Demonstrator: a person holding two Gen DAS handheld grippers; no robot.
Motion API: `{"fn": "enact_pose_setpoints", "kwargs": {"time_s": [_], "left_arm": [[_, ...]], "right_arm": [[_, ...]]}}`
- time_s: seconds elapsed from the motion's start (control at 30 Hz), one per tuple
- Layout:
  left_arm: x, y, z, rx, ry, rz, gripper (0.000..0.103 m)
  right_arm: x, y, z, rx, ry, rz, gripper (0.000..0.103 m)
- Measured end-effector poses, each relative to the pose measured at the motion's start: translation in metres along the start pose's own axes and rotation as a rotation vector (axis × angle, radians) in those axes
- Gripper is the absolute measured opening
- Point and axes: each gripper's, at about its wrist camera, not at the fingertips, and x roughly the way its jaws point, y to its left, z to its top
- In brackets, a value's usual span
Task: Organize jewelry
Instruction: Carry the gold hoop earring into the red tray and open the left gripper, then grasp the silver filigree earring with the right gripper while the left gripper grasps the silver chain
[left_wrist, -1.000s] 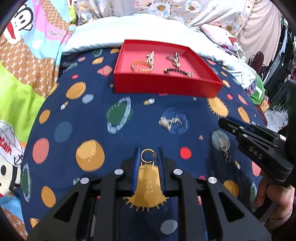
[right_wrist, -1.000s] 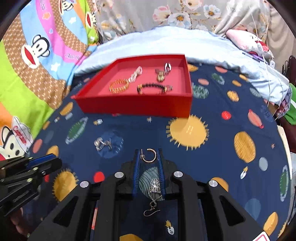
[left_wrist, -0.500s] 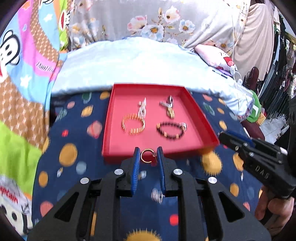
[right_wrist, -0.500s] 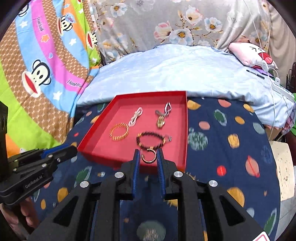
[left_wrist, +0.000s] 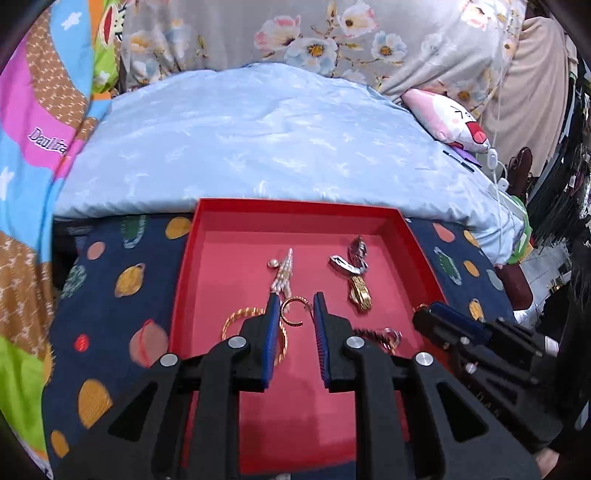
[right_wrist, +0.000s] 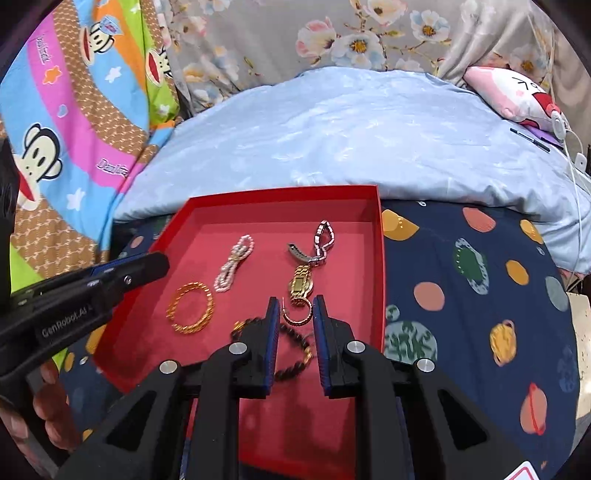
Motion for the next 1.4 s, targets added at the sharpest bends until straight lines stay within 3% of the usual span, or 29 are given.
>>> {"fn": "enact_pose_setpoints", "kwargs": {"time_s": [0.23,0.27,0.3,0.33,0.37,0.57,0.77,0.9,1.07,1.27,1.4], "left_arm": [[0.034,-0.005,0.008,0.022,0.029,0.008,0.019],[0.036,-0.005,0.008,0.017,0.029,0.015,0.022],[0.036,-0.005,0.008,0.012,0.026,0.016,0.031],[0.035,-0.004,0.009,0.006,0.022,0.023,0.042],[0.032,-0.002,0.009,-0.002,0.013,0.039,0.045],[-0.013,0.012,0.002,-0.027,-0.038,0.065,0.049],[-0.072,0.025,-0.035,-0.025,-0.053,0.096,0.049],[-0.101,0.029,-0.075,-0.044,-0.022,0.087,0.051],[-0.115,0.026,-0.120,-0.058,0.029,0.091,0.052],[-0.115,0.021,-0.165,-0.080,0.102,0.081,0.052],[-0.114,0.017,-0.185,-0.082,0.141,0.066,0.052]], "right_arm": [[0.022,-0.007,0.005,-0.002,0.010,-0.020,0.020],[0.020,-0.007,0.005,-0.003,-0.001,-0.023,0.022],[0.016,-0.007,0.005,-0.004,-0.010,-0.027,0.028],[0.011,-0.007,0.005,-0.004,-0.028,-0.034,0.031],[0.004,-0.008,0.005,-0.002,-0.044,-0.042,0.032],[-0.045,-0.010,-0.009,0.017,-0.089,-0.031,0.034],[-0.096,-0.006,-0.055,0.007,-0.082,-0.072,0.037],[-0.119,-0.003,-0.096,0.018,-0.043,-0.073,0.037],[-0.134,0.009,-0.142,0.002,0.006,-0.100,0.037],[-0.139,0.013,-0.180,0.061,0.058,-0.049,0.037],[-0.131,0.026,-0.195,0.031,0.092,-0.036,0.037]]}}
